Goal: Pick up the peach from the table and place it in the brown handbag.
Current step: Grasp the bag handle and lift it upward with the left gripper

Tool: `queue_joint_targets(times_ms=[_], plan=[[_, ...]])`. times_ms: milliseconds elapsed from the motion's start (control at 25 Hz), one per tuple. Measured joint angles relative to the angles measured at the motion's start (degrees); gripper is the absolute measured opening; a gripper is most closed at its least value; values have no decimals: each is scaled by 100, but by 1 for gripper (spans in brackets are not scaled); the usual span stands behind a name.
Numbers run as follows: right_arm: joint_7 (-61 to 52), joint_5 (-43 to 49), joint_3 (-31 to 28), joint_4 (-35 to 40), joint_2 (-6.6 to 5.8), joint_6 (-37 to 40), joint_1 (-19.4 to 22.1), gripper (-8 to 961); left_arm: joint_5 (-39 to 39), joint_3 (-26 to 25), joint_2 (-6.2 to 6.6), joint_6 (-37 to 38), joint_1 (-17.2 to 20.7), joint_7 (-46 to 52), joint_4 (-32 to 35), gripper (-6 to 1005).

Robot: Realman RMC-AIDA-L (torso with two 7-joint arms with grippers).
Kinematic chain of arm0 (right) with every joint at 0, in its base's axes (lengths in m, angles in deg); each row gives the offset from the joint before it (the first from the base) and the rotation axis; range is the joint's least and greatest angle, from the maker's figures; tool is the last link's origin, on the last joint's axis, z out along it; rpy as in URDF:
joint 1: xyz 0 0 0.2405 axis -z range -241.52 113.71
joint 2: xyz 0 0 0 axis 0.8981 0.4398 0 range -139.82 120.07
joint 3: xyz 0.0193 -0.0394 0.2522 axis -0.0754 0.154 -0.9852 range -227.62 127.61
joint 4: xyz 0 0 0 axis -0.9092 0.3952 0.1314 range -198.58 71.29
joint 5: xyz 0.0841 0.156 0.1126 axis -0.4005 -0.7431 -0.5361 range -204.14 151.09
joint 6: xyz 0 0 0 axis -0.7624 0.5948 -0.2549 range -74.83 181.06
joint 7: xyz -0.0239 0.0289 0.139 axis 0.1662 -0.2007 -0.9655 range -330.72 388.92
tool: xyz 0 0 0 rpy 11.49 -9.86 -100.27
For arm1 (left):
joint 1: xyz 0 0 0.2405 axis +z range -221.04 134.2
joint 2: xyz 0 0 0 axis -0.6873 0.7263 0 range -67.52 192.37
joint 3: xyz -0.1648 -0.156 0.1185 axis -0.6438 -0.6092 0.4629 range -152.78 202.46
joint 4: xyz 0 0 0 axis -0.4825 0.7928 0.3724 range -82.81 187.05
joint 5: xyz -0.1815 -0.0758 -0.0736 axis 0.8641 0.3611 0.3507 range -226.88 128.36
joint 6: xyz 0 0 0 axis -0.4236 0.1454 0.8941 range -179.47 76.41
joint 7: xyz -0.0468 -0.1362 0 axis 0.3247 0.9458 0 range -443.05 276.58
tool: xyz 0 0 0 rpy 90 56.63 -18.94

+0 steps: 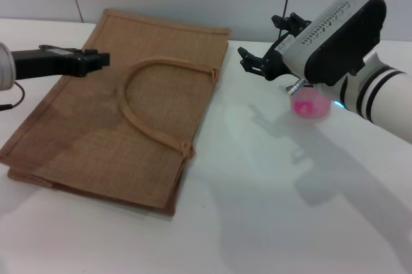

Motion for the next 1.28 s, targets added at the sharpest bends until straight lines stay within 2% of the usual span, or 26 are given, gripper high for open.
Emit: queue_joint_targets(times_ms=[280, 400, 560, 720, 960, 1280], plan=[[0, 0, -13, 75, -6, -123, 5, 863, -73, -115, 54, -329, 39, 319, 295, 297], [5, 0, -8, 121, -7, -127, 5, 863, -352, -127, 78, -381, 19, 382, 296, 297], [8, 0, -3, 128, -9, -128, 6, 863, -983, -130, 79, -341, -118, 566, 238, 297], [9, 4, -1, 129, -9, -128, 7, 863, -1349, -136, 26, -256, -198, 638, 186, 297], [9, 8, 10, 130, -9, -129, 2, 864, -1650, -137, 36, -189, -406, 649, -124, 297], [11, 10, 19, 166, -9, -159, -2, 864, -1732, -127, 23, -184, -463, 677, -159, 296]])
